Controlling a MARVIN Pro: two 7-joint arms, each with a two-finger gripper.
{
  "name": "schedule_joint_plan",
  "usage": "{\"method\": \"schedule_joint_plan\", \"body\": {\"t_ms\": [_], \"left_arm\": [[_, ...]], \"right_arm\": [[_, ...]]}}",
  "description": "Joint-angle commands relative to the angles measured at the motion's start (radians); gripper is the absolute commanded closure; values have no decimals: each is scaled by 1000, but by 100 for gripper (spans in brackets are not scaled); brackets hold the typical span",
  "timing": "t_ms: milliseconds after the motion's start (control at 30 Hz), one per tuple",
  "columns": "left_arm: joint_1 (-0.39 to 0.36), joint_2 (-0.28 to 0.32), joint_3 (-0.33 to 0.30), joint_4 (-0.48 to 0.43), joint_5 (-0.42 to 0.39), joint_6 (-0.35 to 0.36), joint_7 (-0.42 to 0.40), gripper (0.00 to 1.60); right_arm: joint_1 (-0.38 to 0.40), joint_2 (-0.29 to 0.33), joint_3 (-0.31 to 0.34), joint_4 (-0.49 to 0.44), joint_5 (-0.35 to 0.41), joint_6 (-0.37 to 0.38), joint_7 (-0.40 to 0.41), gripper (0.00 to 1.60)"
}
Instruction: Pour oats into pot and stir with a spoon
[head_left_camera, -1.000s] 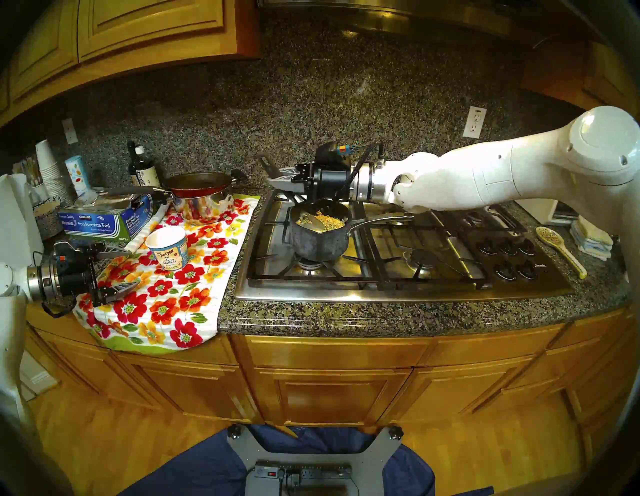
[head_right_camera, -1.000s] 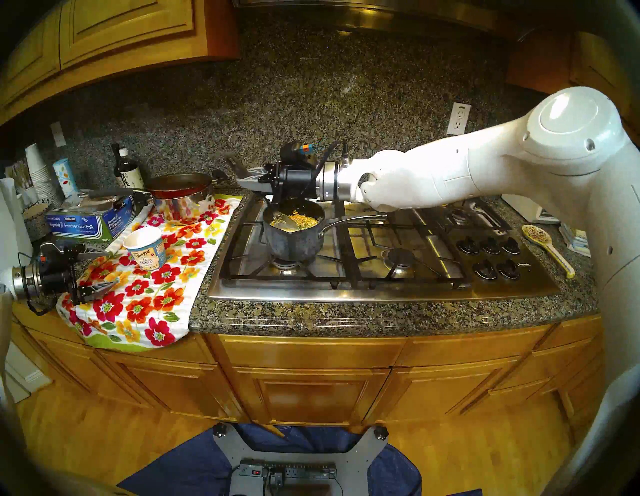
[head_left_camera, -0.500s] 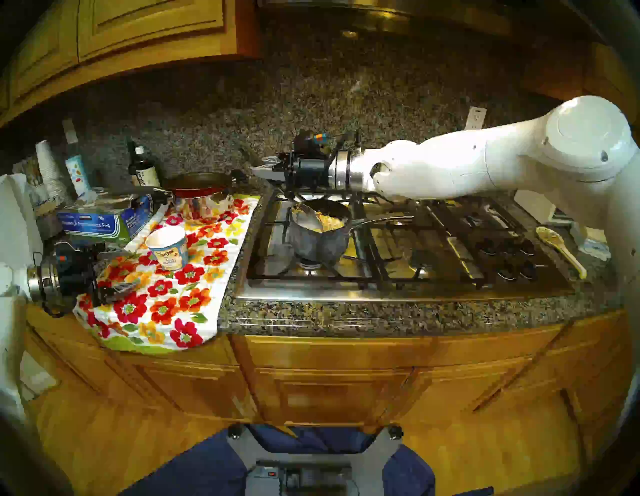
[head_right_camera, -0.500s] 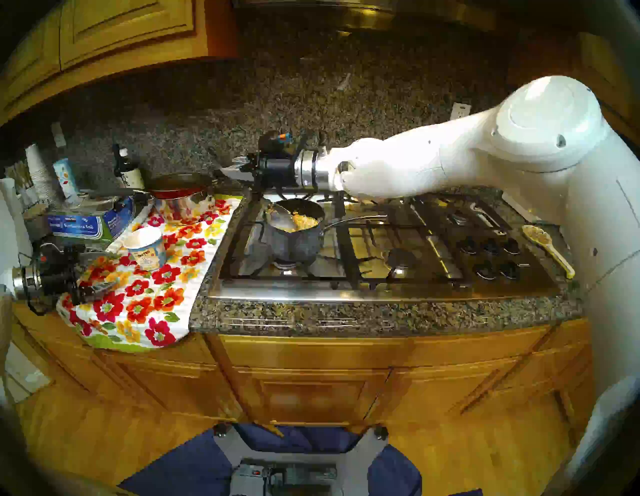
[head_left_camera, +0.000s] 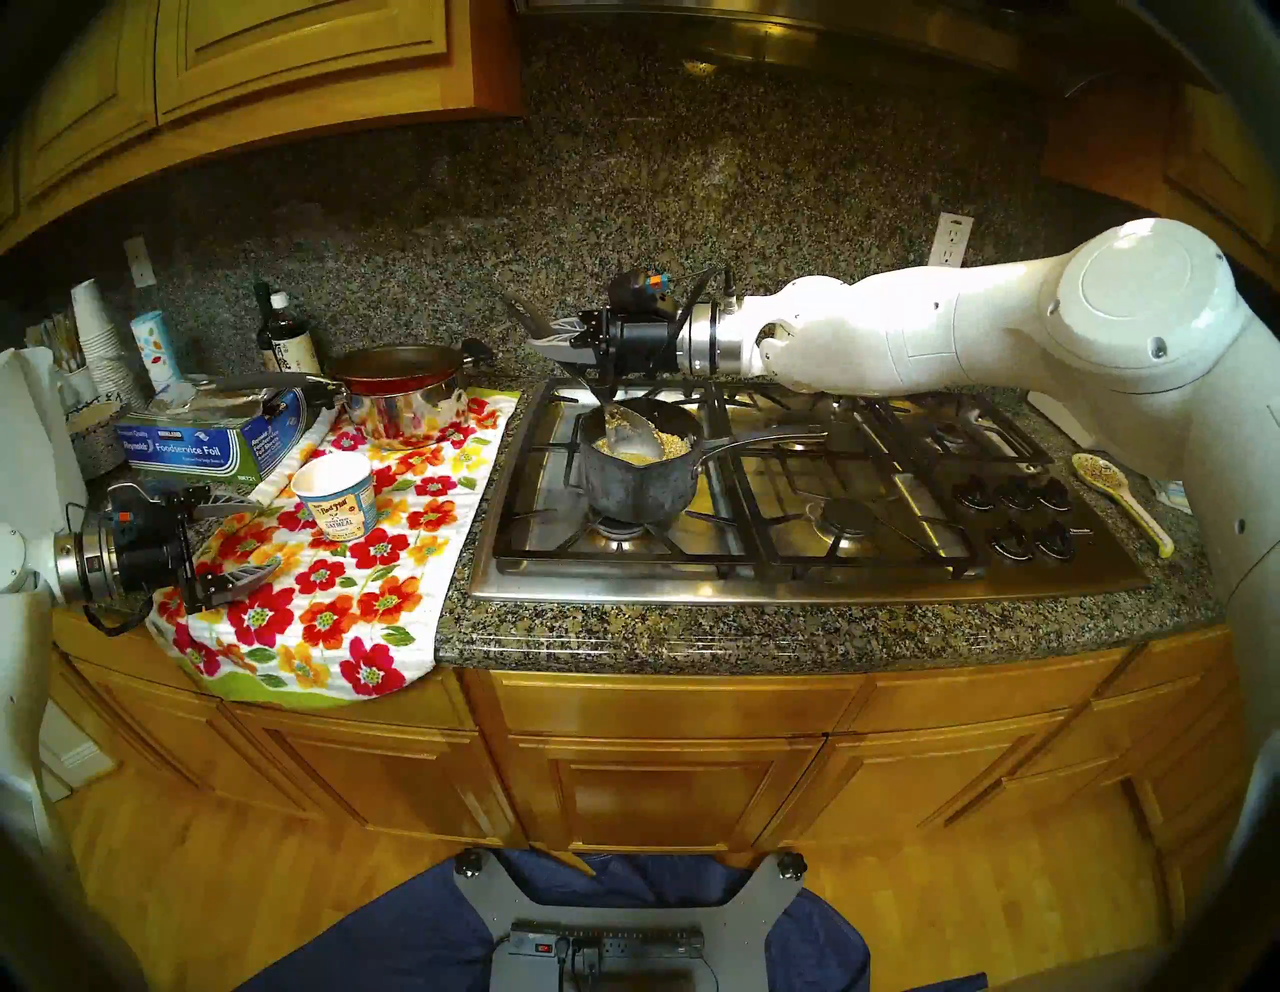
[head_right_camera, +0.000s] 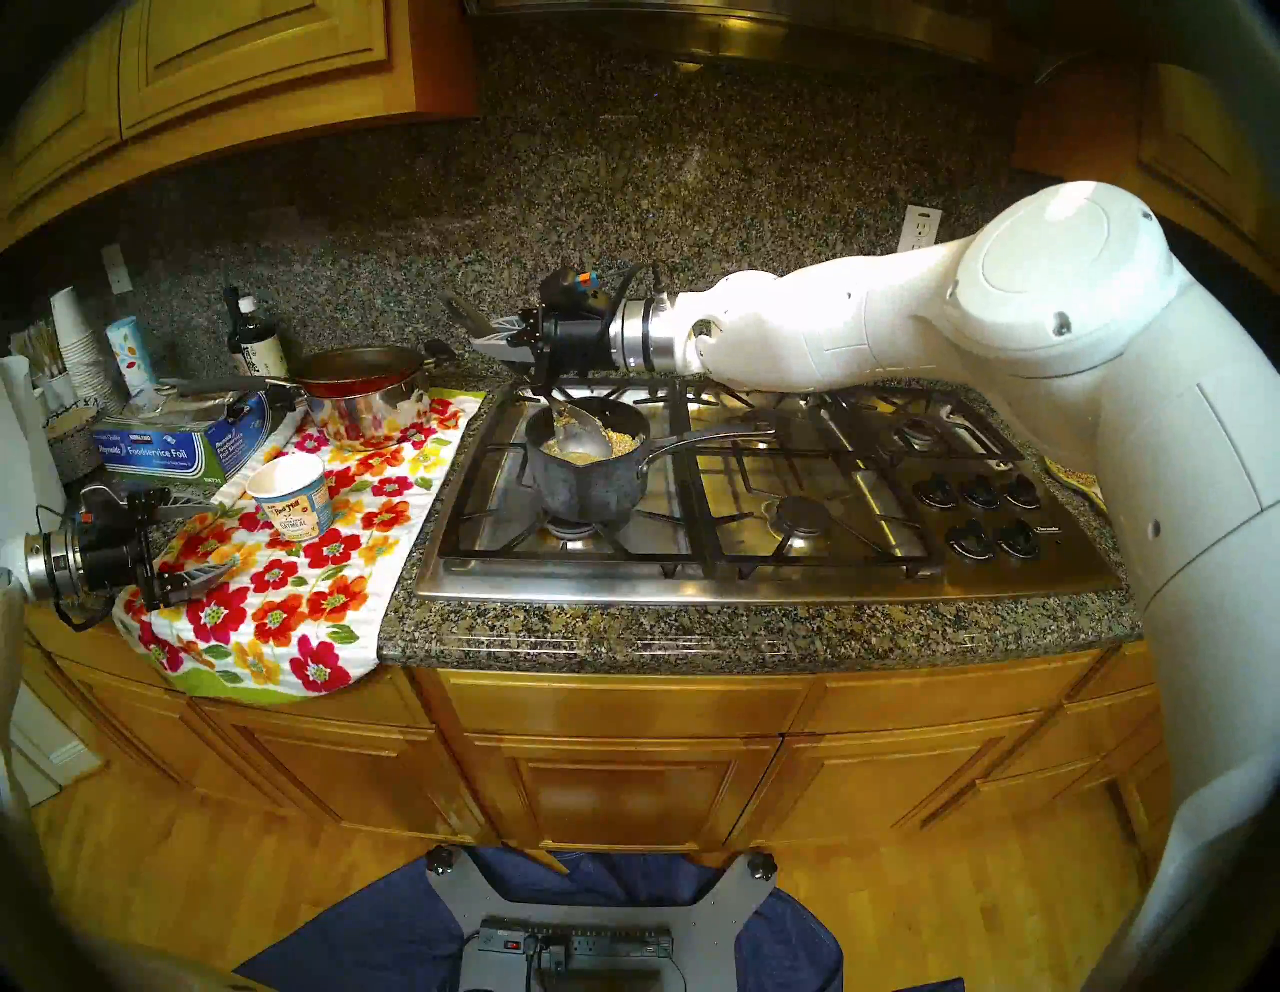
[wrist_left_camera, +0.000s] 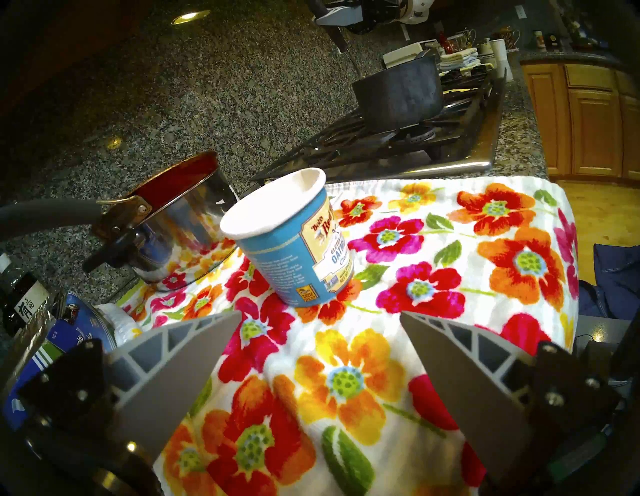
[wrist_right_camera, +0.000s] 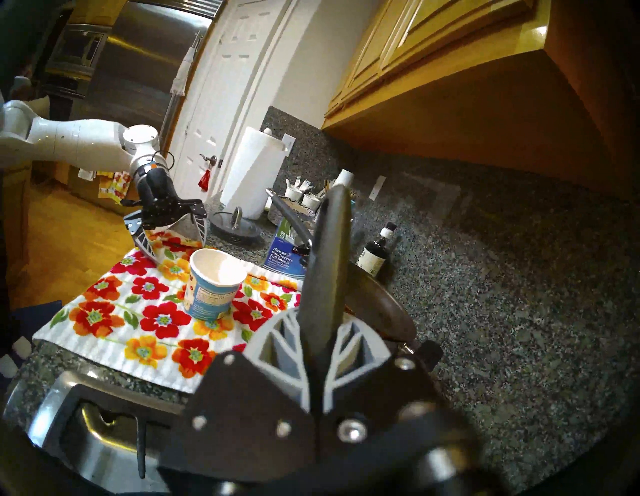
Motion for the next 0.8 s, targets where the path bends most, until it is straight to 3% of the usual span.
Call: {"method": "schedule_joint_plan", "body": {"t_ms": [0,233,433,767], "left_arm": [[-15,19,-16,-14,-20,0,3,0],[-15,19,-16,-14,-20,0,3,0],[-15,19,-17,-14,-22,0,3,0],[-15,19,-16,-14,-21,0,3,0]], "right_arm": [[15,54,-6,39,-4,-11,45,160],[28,103,-30,12,-5,-21,79,160],[76,127,-19,-72,18,-12,89,160],[102,84,1,-112,53,26,28,160]]}}
